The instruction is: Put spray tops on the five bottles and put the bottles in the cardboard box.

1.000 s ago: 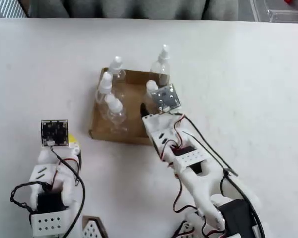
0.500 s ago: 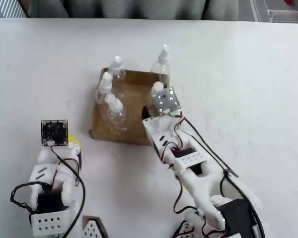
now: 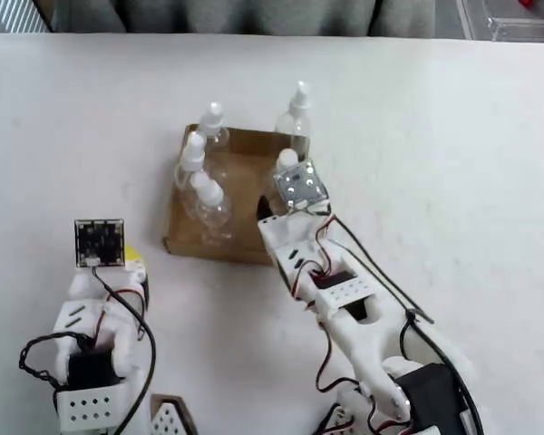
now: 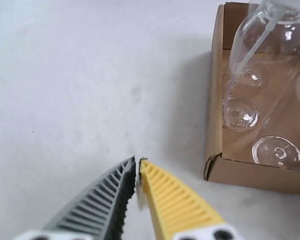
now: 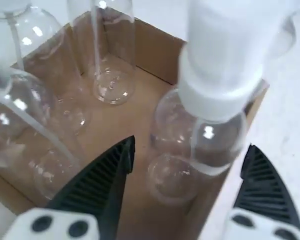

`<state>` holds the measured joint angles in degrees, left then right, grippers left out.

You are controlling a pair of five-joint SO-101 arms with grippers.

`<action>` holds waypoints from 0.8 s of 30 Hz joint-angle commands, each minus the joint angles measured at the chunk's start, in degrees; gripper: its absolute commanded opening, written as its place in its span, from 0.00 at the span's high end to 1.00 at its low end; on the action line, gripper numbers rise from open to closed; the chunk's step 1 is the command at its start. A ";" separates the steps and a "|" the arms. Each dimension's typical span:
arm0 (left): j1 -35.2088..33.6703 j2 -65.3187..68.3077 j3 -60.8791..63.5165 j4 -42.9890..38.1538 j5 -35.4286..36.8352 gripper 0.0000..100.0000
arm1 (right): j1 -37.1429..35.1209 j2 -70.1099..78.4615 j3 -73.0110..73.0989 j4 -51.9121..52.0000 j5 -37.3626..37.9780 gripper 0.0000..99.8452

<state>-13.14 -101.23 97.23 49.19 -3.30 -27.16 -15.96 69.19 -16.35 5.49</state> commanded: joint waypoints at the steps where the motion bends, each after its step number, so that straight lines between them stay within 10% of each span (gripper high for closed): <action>1: 0.75 -0.40 -0.09 -0.09 -0.53 0.98 | -1.36 -0.75 -1.58 -0.04 0.26 0.72; 24: 0.75 -0.40 -0.09 -0.09 -0.53 0.98 | 1.36 -13.58 2.02 0.40 0.26 0.72</action>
<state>-13.14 -101.23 97.23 49.19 -3.30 -26.11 -23.96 70.42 -16.35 5.49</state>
